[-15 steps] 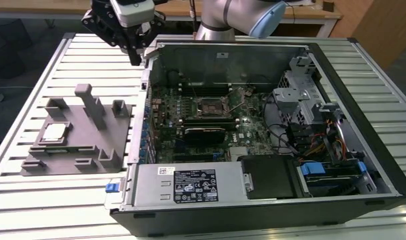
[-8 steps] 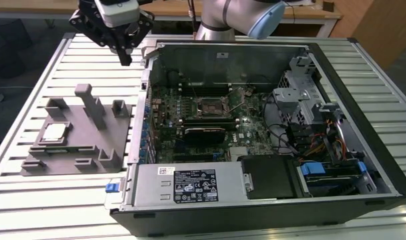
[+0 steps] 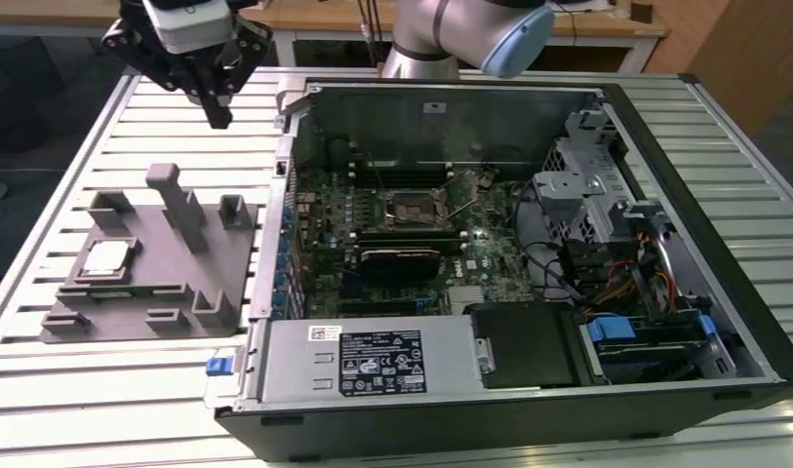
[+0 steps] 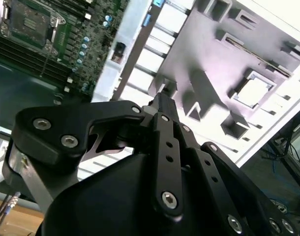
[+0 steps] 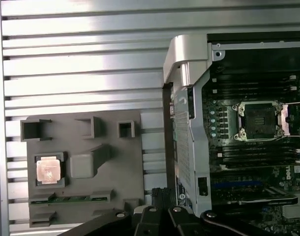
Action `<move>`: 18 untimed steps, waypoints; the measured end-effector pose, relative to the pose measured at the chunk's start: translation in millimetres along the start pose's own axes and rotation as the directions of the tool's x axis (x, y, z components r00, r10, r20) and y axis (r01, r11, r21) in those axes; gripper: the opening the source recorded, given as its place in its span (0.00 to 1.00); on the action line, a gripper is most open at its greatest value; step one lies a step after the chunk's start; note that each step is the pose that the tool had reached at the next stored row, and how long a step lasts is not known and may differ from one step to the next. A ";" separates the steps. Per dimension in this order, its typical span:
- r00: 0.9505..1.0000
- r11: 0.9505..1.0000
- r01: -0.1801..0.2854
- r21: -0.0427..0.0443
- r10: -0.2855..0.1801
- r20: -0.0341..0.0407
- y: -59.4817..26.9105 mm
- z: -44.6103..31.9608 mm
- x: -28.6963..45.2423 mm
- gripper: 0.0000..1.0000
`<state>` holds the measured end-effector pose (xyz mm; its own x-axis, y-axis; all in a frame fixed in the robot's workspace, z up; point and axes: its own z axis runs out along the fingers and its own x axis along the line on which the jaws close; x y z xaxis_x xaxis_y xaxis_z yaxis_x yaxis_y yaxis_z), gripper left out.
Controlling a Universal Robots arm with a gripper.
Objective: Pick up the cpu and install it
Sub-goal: 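Reach for the cpu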
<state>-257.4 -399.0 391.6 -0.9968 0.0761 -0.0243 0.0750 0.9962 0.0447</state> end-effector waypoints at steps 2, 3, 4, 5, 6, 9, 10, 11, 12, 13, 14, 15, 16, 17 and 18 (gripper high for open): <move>1.000 1.000 0.000 0.000 0.000 0.000 -0.5 -0.1 6.6 0.11; 1.000 1.000 0.000 0.000 0.000 0.000 -0.7 -0.1 9.9 0.11; 1.000 1.000 0.000 0.000 0.000 0.000 -1.0 -0.2 13.4 0.11; 1.000 1.000 0.000 0.000 0.000 0.000 -1.3 -0.2 17.0 0.11; 1.000 1.000 0.000 0.000 0.000 0.000 -1.5 -0.3 20.0 0.11; 1.000 1.000 0.000 0.000 0.000 0.000 -2.2 -0.4 29.0 0.11; 1.000 1.000 0.000 0.000 0.000 0.000 -2.5 -0.4 32.5 0.11; 1.000 1.000 0.000 0.000 0.000 0.000 -2.7 -0.4 36.2 0.11; 1.000 1.000 0.000 0.000 0.000 0.000 -3.0 -0.4 39.6 0.11; 1.000 1.000 0.000 0.000 0.000 0.000 -3.2 -0.4 42.9 0.11; 1.000 1.000 0.000 0.000 0.000 0.000 -3.5 -0.5 46.2 0.11; 1.000 1.000 0.000 0.000 0.000 0.000 -3.8 -0.5 49.6 0.11; 1.000 1.000 0.000 0.000 0.000 0.000 -4.0 -0.5 52.7 0.11; 1.000 1.000 0.000 0.000 0.000 0.000 -4.3 -0.4 56.0 0.11; 1.000 1.000 0.000 0.000 0.000 0.000 -4.5 -0.4 59.9 0.11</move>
<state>-317.4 -398.9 390.3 -0.9968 0.0763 -0.0245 0.0752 0.9962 0.0451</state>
